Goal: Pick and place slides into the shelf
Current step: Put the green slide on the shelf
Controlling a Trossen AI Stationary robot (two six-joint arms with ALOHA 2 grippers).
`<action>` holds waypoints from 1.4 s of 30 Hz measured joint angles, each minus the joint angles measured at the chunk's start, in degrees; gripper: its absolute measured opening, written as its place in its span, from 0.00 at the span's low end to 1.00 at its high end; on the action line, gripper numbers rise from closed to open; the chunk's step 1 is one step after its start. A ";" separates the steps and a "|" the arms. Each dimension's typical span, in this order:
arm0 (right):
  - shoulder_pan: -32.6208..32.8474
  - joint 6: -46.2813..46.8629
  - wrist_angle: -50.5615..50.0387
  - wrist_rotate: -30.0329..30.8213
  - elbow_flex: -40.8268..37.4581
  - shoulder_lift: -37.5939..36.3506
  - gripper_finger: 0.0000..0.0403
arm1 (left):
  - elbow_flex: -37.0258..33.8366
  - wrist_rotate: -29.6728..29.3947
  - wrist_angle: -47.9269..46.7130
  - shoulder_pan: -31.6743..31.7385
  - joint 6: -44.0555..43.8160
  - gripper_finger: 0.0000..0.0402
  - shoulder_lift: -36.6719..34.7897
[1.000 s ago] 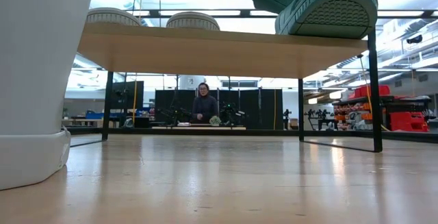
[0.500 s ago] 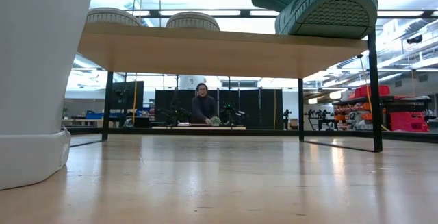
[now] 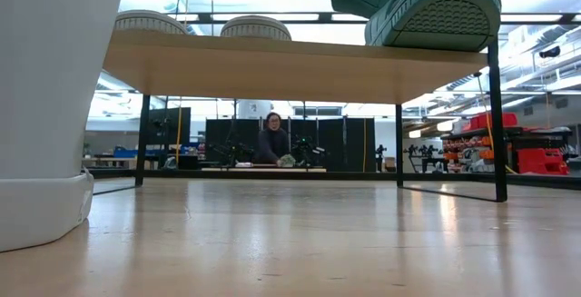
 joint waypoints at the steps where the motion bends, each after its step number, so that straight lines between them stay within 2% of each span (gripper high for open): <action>1: 0.00 -0.16 0.11 0.02 -0.02 0.02 0.19 | 0.00 -0.02 -0.21 0.09 -0.28 0.44 -0.02; 7: -0.02 -0.48 0.11 0.38 -0.02 0.02 0.19 | -0.13 -0.47 0.56 0.12 -0.59 0.32 0.07; 10: -0.02 -1.33 0.03 0.41 -0.02 0.00 0.20 | -0.17 -0.64 0.81 0.12 -0.62 0.30 0.11; 16: -0.02 -3.27 1.29 0.63 0.39 -2.23 0.51 | -0.28 -0.60 1.69 0.10 -1.34 0.27 0.07; 20: -0.04 -2.16 3.45 1.28 0.39 -5.11 0.62 | -0.37 -0.57 2.95 0.12 -2.86 0.26 -0.45; 28: 0.09 1.68 6.36 1.53 1.33 -13.27 0.62 | -0.17 4.92 10.25 1.61 -3.89 0.25 -1.25; 32: 0.05 4.77 8.06 0.42 1.82 -18.42 0.61 | -1.13 5.89 6.33 3.52 -4.18 0.25 -1.40; 33: 0.07 5.53 8.47 -0.07 1.90 -19.77 0.61 | -1.66 7.19 7.74 4.02 -4.39 0.25 -0.94; 37: 0.09 9.15 11.65 -0.23 1.79 -24.08 0.61 | -6.40 10.75 13.83 5.59 -6.39 0.25 -2.15; 42: 0.06 12.79 14.14 1.00 1.60 -28.31 0.61 | -16.95 15.71 29.88 5.55 -9.33 0.25 -5.89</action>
